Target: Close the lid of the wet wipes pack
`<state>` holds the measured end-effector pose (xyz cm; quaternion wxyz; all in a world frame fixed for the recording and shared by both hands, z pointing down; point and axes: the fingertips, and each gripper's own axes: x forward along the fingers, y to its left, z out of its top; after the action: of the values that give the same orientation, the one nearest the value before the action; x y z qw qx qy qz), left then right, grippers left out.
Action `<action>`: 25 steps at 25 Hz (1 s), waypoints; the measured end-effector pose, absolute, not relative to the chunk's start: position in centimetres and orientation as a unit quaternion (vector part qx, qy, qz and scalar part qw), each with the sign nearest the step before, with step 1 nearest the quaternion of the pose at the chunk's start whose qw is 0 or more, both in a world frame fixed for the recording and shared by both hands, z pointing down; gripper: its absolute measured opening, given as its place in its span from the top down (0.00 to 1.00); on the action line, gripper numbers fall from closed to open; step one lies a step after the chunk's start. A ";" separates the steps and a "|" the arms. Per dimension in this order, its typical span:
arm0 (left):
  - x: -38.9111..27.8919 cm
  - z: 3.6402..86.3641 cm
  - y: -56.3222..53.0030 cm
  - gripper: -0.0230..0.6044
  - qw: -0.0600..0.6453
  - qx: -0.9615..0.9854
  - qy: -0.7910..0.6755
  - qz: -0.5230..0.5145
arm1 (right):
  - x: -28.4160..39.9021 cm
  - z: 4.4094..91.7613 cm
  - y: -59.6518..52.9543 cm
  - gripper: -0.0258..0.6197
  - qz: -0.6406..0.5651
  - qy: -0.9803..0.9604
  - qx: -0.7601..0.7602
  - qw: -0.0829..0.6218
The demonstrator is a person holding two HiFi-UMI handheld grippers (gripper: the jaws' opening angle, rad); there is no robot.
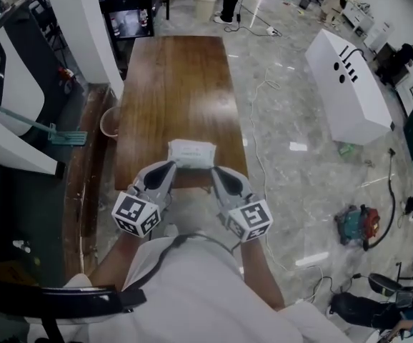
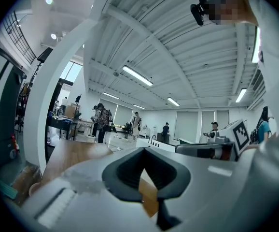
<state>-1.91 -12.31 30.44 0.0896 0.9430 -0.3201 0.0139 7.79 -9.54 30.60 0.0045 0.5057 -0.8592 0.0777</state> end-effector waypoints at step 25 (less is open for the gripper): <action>-2.0 30.4 -11.8 0.96 0.086 0.938 -0.335 0.012 | 7.9 30.3 -9.2 0.95 0.065 -0.862 0.502 0.003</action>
<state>-1.95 -11.81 30.36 0.0857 0.9382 -0.3351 0.0116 7.95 -9.17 30.25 0.0028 0.5023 -0.8623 0.0650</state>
